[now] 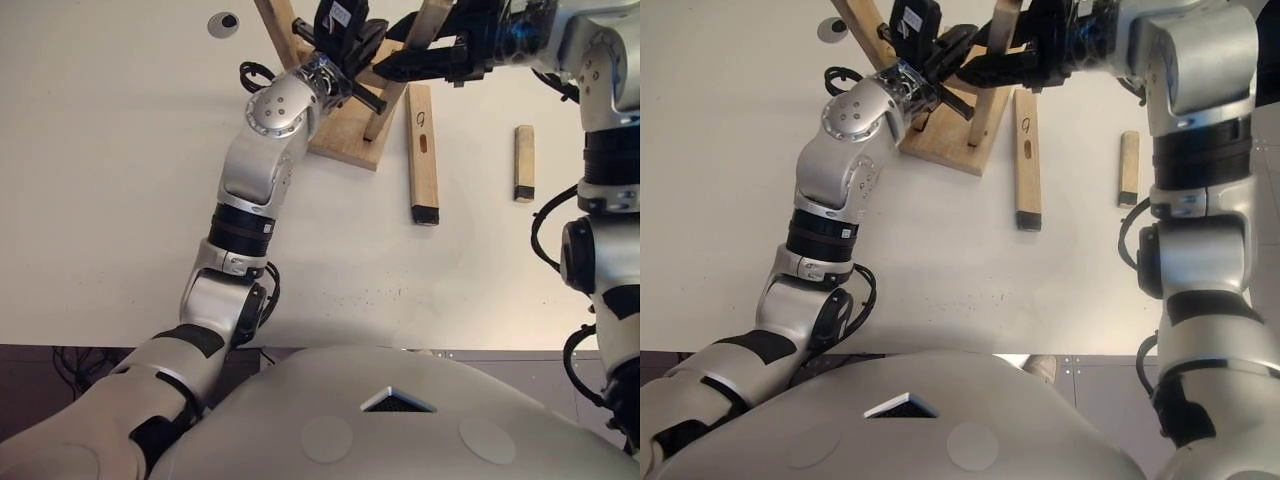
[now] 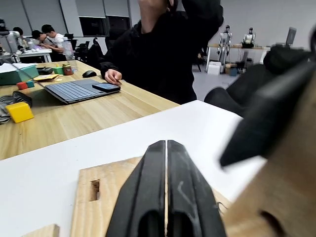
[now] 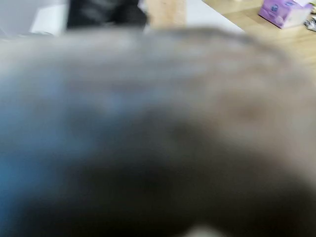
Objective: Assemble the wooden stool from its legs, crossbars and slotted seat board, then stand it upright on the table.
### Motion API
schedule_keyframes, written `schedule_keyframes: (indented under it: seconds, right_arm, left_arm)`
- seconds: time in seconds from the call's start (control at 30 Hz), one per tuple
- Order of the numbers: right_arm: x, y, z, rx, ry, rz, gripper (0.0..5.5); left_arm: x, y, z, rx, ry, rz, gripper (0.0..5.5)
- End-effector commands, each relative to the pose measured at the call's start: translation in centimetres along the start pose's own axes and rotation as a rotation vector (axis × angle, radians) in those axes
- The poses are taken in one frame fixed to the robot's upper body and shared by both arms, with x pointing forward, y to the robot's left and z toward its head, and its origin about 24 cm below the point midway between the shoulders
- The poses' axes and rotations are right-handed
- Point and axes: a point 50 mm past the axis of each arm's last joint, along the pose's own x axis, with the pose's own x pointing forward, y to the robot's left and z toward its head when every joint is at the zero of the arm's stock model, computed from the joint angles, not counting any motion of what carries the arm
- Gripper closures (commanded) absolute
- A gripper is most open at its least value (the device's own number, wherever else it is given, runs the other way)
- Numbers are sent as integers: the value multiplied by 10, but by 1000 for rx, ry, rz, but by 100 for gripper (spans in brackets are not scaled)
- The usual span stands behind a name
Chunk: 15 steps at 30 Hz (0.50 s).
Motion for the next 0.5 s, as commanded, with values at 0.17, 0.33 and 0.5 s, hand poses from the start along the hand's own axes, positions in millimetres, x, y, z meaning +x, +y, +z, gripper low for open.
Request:
schedule_keyframes:
  seconds: [0.17,0.33,0.5]
  right_arm:
    - [-46,15,-4,65,-99,-78,233]
    - [-80,34,-4,121,-226,7,248]
    - [-38,31,-82,244,37,-215,340]
  left_arm:
    - [-16,17,-2,-15,9,48,550]
    - [-24,16,10,-48,-84,39,550]
    - [-48,24,60,-106,-453,78,550]
